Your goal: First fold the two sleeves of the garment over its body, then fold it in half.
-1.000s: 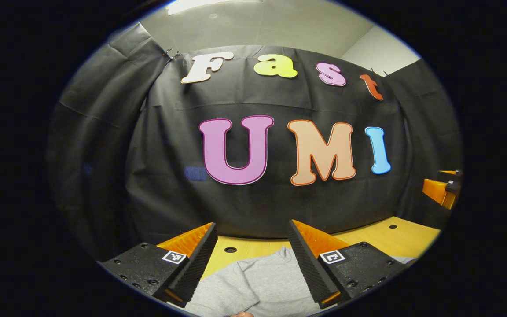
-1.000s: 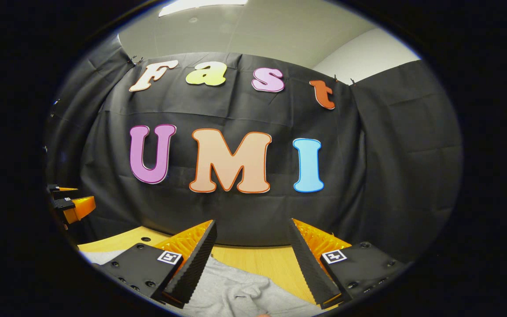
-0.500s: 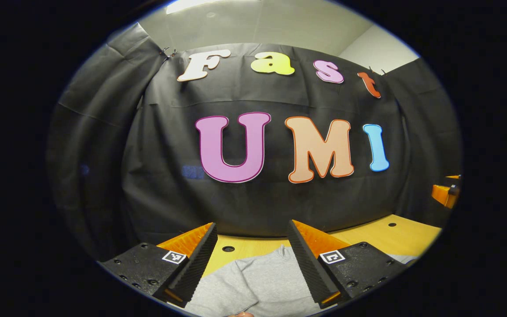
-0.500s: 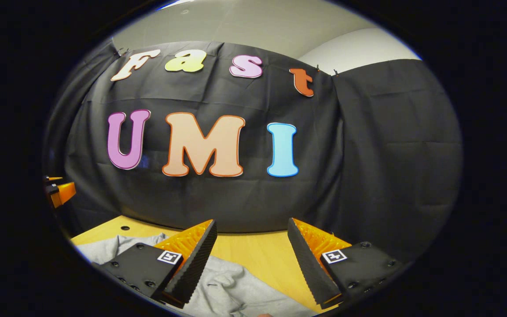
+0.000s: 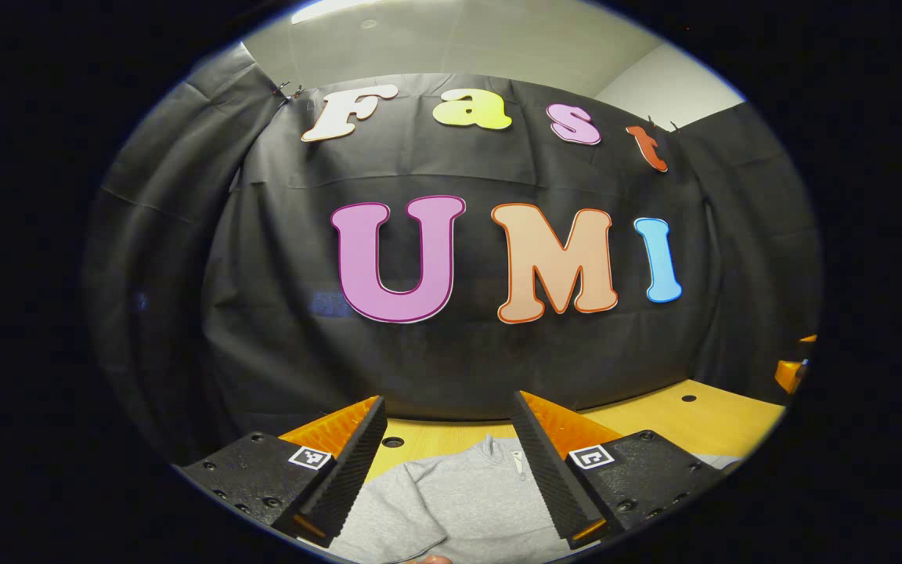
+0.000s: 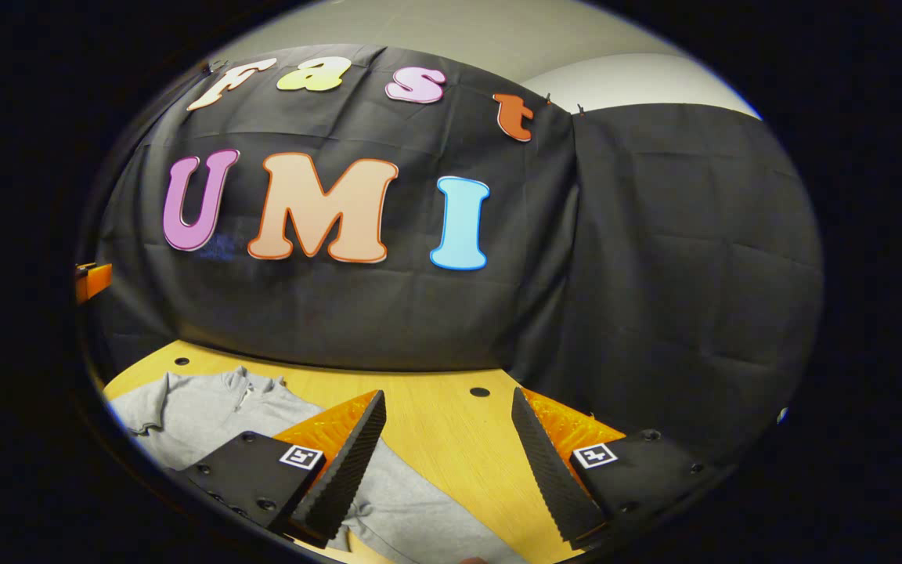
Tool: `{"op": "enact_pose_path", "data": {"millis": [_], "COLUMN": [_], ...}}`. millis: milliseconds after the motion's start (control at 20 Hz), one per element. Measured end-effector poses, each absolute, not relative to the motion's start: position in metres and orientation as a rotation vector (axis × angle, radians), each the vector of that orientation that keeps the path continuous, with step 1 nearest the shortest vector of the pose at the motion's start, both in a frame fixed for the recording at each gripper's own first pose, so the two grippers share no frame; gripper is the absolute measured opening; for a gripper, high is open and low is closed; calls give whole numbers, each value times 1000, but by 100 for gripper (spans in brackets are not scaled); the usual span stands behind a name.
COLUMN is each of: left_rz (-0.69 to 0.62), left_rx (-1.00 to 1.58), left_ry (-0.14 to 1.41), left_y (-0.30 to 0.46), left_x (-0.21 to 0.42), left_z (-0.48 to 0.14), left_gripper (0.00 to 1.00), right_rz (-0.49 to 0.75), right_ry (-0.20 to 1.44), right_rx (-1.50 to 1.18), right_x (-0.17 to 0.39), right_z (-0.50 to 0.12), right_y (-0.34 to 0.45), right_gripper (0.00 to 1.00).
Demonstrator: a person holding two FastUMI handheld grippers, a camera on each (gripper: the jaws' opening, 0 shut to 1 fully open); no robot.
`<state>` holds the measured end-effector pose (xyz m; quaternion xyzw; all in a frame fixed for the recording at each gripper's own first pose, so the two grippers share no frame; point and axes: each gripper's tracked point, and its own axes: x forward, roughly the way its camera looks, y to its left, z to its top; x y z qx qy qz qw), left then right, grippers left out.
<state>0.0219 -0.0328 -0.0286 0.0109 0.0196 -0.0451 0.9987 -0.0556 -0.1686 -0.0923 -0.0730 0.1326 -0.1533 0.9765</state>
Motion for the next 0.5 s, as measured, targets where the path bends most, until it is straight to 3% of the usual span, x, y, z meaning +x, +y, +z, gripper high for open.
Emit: {"op": "enact_pose_path", "data": {"millis": [500], "left_rz": [-113], "left_rx": [39], "left_ry": [51], "left_y": [-45], "left_x": [19], "left_z": [-31], "left_gripper": [94], "right_rz": [-412], "right_ry": [478], "right_rx": [-133], "right_x": [-113], "right_z": [-171], "right_y": [-224], "right_gripper": [100]}}
